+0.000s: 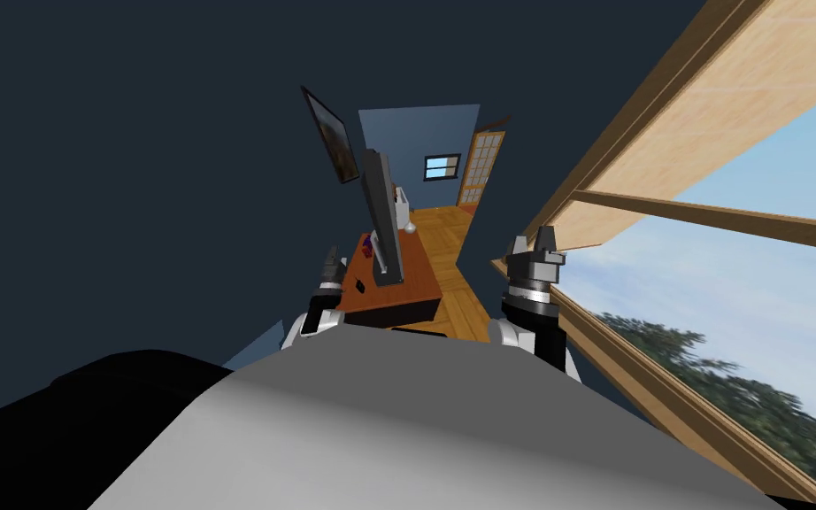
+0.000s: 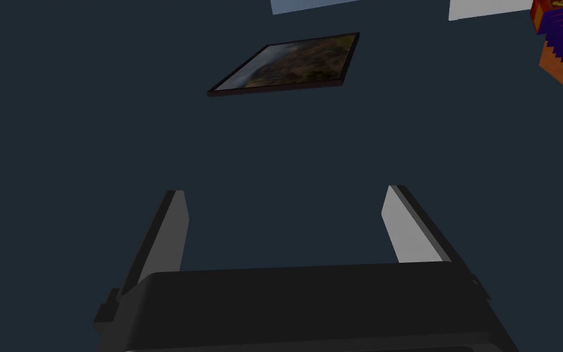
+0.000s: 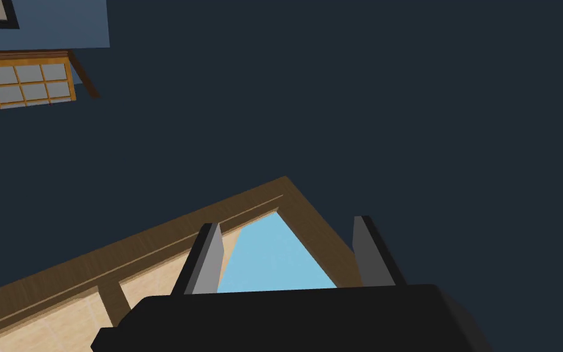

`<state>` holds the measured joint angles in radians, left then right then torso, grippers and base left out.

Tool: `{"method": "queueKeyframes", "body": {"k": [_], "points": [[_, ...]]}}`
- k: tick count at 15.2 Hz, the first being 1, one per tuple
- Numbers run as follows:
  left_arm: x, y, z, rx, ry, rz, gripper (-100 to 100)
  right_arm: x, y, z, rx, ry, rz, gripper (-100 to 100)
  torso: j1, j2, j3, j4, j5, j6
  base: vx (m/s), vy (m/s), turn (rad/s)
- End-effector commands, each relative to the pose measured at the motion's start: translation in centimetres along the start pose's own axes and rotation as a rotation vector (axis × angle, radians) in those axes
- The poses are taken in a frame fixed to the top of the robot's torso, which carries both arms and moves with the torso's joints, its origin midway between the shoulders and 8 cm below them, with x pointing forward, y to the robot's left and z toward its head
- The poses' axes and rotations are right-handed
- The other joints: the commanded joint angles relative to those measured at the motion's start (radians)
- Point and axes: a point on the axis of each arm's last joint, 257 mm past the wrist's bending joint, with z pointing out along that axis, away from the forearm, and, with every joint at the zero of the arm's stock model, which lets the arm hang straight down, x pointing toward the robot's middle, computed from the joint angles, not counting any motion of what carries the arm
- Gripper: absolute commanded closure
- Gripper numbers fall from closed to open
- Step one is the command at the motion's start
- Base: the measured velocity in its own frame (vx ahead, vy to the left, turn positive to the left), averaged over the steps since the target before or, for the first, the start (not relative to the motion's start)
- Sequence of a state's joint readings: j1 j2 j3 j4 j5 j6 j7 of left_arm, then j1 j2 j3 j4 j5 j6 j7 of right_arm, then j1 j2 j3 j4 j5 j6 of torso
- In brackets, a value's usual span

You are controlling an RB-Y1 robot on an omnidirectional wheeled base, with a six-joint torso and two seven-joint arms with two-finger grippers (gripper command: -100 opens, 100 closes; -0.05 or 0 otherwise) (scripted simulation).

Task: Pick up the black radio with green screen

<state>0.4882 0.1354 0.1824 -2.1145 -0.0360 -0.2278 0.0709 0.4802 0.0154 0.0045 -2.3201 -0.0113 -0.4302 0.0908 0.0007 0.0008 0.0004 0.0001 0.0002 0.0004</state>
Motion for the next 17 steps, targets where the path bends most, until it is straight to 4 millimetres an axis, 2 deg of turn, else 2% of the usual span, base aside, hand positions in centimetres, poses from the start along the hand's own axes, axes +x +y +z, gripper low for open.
{"method": "queueKeyframes", "body": {"k": [1,2,3,4,6,7,9,10,12,13,15,16,17], "points": [[-0.3,0.9,0.1,-0.033,-0.005,0.005,-100,0.0,0.0,0.0,0.0,0.0,0.0,0,0.0,0.0,0.0,0.0,0.0,0.0,-0.008,0.005,-0.081],[-1.4,2.5,0.0,-0.078,-0.017,0.017,-100,0.0,0.0,0.0,0.0,0.0,0.0,0,0.0,0.0,0.0,0.0,0.0,0.0,-0.008,0.0,-0.183],[-1.4,3.0,0.0,-0.096,-0.018,0.017,-100,0.0,0.0,0.0,0.0,0.0,0.0,0,0.0,0.0,0.0,0.0,0.0,0.0,-0.008,0.002,-0.184],[-2.6,4.4,-0.1,-0.135,-0.033,0.029,-100,0.0,0.0,0.0,0.0,0.0,0.0,0,0.0,0.0,0.0,0.0,0.0,0.0,-0.008,-0.001,-0.282],[-2.7,5.1,-0.2,-0.162,-0.035,0.029,-100,0.0,0.0,0.0,0.0,0.0,0.0,0,0.0,0.0,0.0,0.0,0.0,0.0,-0.009,0.006,-0.126],[-4.0,6.5,-0.4,-0.201,-0.052,0.04,-100,0.0,0.0,0.0,0.0,0.0,0.0,0,0.0,0.0,0.0,0.0,0.0,-0.001,-0.009,0.001,-0.206],[-4.1,7.3,-0.6,-0.231,-0.055,0.039,-100,0.0,0.0,0.0,0.0,0.0,0.0,0,0.0,0.0,0.0,0.0,0.0,0.0,-0.008,0.005,-0.129],[-5.5,8.9,-1.0,-0.281,-0.077,0.049,-100,0.0,0.0,0.0,0.0,0.0,0.0,0,0.0,0.0,0.0,0.0,0.0,-0.001,-0.007,0.001,-0.204],[-5.6,9.4,-1.2,-0.302,-0.079,0.048,-100,0.0,0.0,0.0,0.0,0.0,0.0,0,0.0,0.0,0.0,0.0,0.0,0.0,-0.009,0.007,-0.134],[-7.1,11.1,-1.7,-0.353,-0.104,0.056,-100,0.0,0.0,0.0,0.0,0.0,0.0,0,0.0,0.0,0.0,0.0,0.0,-0.001,-0.008,0.002,-0.234],[-7.2,11.6,-1.9,-0.376,-0.106,0.056,-100,0.0,0.0,0.0,0.0,0.0,0.0,0,0.0,0.0,0.0,0.0,0.0,0.0,-0.009,0.008,-0.148],[-8.8,13.1,-2.6,-0.42,-0.133,0.062,-100,0.0,0.0,0.0,0.0,0.0,0.0,0,0.0,0.0,0.0,0.0,0.0,-0.001,-0.011,0.002,-0.179],[-8.8,13.4,-2.7,-0.437,-0.135,0.061,-100,0.0,0.0,0.0,0.0,0.0,0.0,0,0.0,0.0,0.0,0.0,0.0,0.0,-0.012,0.003,-0.206]]}}
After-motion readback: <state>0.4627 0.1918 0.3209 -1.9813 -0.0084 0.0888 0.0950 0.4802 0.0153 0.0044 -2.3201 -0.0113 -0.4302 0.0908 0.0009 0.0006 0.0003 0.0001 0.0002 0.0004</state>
